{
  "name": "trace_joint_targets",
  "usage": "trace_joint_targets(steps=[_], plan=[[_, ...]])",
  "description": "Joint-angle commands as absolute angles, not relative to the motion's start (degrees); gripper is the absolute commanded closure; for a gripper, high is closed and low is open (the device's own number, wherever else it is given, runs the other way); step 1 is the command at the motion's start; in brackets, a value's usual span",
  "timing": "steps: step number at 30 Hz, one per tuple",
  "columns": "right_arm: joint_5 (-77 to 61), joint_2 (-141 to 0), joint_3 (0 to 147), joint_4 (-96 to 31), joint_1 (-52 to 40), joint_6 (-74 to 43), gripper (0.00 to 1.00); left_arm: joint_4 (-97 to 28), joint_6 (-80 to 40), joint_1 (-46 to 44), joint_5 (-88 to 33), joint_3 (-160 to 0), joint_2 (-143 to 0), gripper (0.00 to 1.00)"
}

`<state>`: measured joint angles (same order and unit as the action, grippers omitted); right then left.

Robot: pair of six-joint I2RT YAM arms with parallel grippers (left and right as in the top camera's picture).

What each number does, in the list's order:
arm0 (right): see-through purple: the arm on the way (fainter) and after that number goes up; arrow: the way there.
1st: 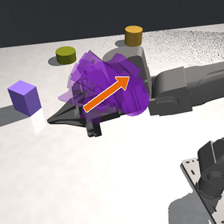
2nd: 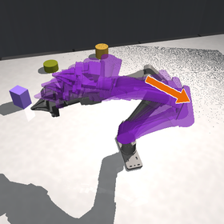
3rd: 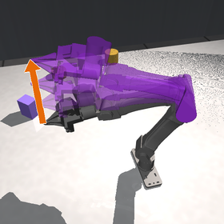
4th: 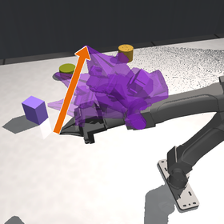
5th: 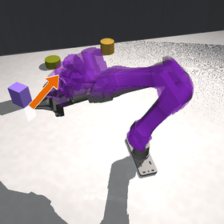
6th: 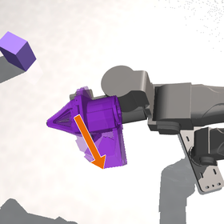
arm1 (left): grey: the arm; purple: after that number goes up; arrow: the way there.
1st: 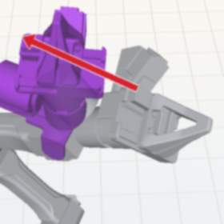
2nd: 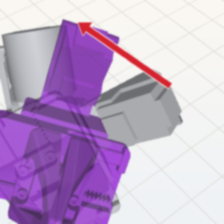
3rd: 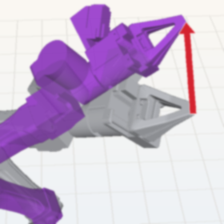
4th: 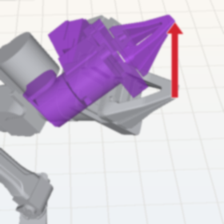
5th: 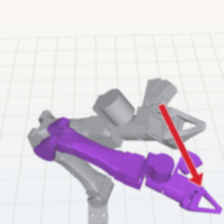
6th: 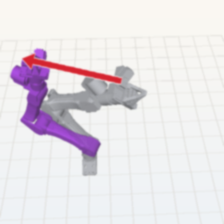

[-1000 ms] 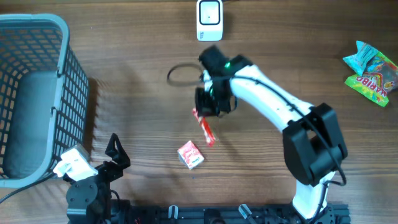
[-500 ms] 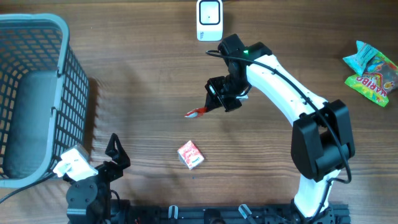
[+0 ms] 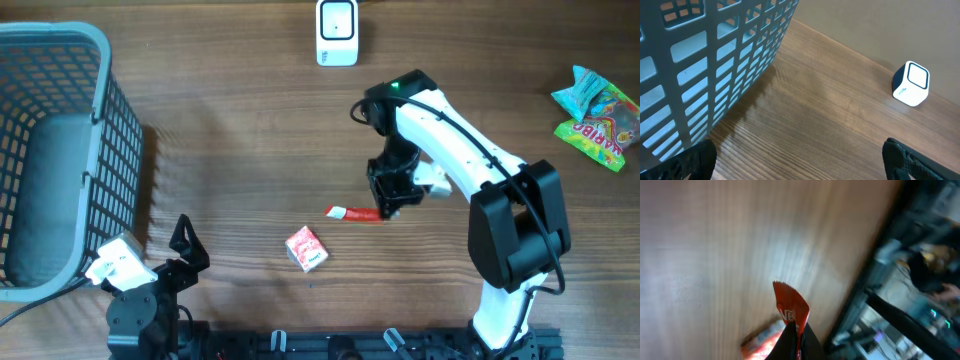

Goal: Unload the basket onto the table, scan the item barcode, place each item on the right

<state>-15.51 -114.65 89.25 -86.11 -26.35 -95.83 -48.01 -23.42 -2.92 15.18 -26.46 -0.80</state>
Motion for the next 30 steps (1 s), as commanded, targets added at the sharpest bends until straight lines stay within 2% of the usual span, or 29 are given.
trace_joint_targets(steps=[1, 2, 3, 5, 6, 11, 14, 15, 16, 18, 20, 22, 25, 30], plan=[[-10.81, -114.89, 88.79, -74.22, -26.44, -68.69, 0.48, -47.88, -22.76, -3.11, 15.73, -26.24, -0.43, 0.0], [-12.14, -114.89, 88.79, -65.82, -26.44, -54.57, 0.19, -47.88, -22.76, -3.11, 15.73, -26.24, -0.43, 0.0], [-12.69, -114.89, 88.79, -63.26, -26.44, -49.54, 0.2, -47.88, -22.76, -3.11, 15.73, -26.24, -0.43, 0.0], [-13.61, -114.89, 88.79, -61.01, -26.44, -46.54, 0.03, -47.88, -22.76, -3.11, 15.73, -26.24, -0.43, 0.0], [-13.61, -114.89, 88.82, -60.69, -26.44, -46.44, 0.01, -47.88, -22.76, -3.11, 15.73, -26.24, -0.43, 0.0], [-15.0, -114.89, 88.82, -64.2, -27.16, -37.04, 0.01, -47.88, -22.76, -3.11, 15.73, -26.24, -0.43, 0.0], [-15.55, -114.89, 88.82, -67.66, -29.02, -20.82, 0.01, -47.88, -22.76, -3.11, 15.73, -26.24, -0.43, 0.0], [-15.46, -114.89, 88.79, -68.9, -30.15, -11.97, 0.04, -47.88, -22.76, -3.11, 15.73, -26.24, -0.43, 0.0], [-14.63, -114.89, 88.79, -69.06, -30.89, -6.15, 0.01, -47.88, -22.76, -3.11, 15.73, -26.24, -0.43, 0.0], [-11.16, -114.89, 88.79, -67.18, -31.7, -1.63, 0.0, -47.88, -22.76, -3.11, 15.73, -26.24, -0.43, 0.0], [-14.09, -114.89, 88.79, -67.35, -31.7, 1.04, 0.0, -47.88, -22.76, -3.11, 15.73, -26.24, -0.43, 0.0], [-21.61, -114.89, 88.79, -69.93, -32.1, 14.13, 0.0, -47.88, -22.76, -3.11, 15.73, -26.24, -0.43, 0.0], [-23.22, -114.89, 86.87, -72.16, -33.15, 25.52, 0.0, -47.88, -22.76, -3.11, 15.73, -26.24, -0.43, 0.0], [-22.92, -114.89, 75.44, -62.43, -33.26, 25.47, 0.0, -47.88, -22.74, -3.11, 15.73, -26.24, -0.43, 0.0]])
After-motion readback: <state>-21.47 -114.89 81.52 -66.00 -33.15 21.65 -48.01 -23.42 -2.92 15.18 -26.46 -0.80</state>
